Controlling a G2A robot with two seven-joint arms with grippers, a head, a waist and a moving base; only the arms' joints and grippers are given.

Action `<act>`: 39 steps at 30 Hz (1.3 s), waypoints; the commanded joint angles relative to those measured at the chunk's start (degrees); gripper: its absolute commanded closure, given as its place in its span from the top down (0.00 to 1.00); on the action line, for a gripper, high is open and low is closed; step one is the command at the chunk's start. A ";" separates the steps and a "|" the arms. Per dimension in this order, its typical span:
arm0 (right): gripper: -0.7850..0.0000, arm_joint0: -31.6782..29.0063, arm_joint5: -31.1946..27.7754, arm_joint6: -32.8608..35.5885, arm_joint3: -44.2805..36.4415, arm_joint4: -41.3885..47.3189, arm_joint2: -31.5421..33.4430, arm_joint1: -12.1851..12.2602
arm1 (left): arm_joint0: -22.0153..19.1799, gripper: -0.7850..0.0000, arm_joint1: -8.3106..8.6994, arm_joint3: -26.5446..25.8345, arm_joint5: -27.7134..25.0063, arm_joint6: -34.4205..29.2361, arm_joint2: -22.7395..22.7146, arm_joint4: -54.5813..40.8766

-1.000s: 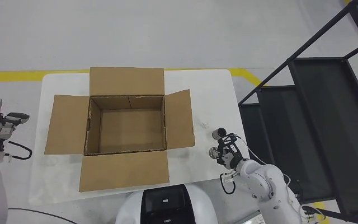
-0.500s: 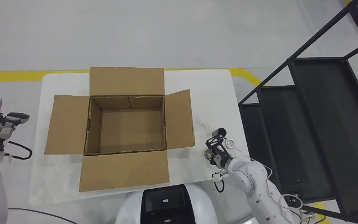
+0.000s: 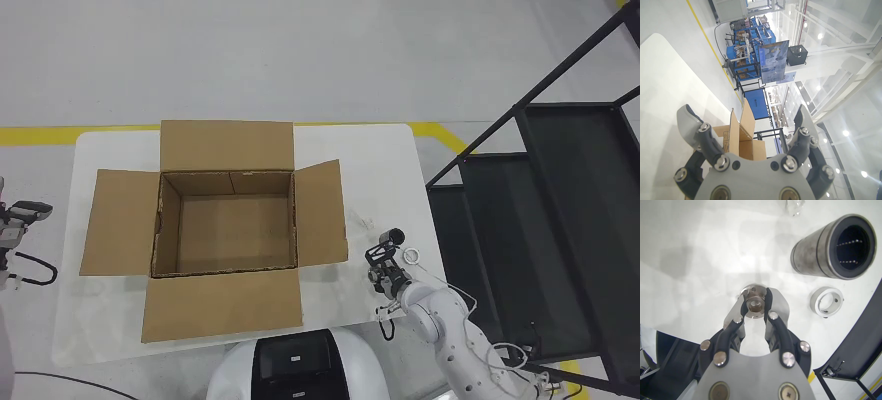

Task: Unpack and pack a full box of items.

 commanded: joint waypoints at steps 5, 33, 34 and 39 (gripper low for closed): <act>0.69 -1.75 0.32 0.10 -2.58 -2.11 0.52 0.33 | 0.00 1.00 0.00 0.00 0.00 0.00 0.00 0.00; 0.23 0.71 3.10 1.43 1.38 -1.28 -0.92 0.31 | 0.00 1.00 0.00 0.00 0.00 0.00 0.00 0.00; 0.13 0.71 3.06 1.37 1.39 -1.14 -0.92 0.32 | 0.00 1.00 0.00 0.00 0.00 0.00 0.00 0.00; 0.00 0.98 2.55 1.58 1.65 -0.49 -1.14 0.35 | 0.00 1.00 0.00 0.00 0.00 0.00 0.00 0.00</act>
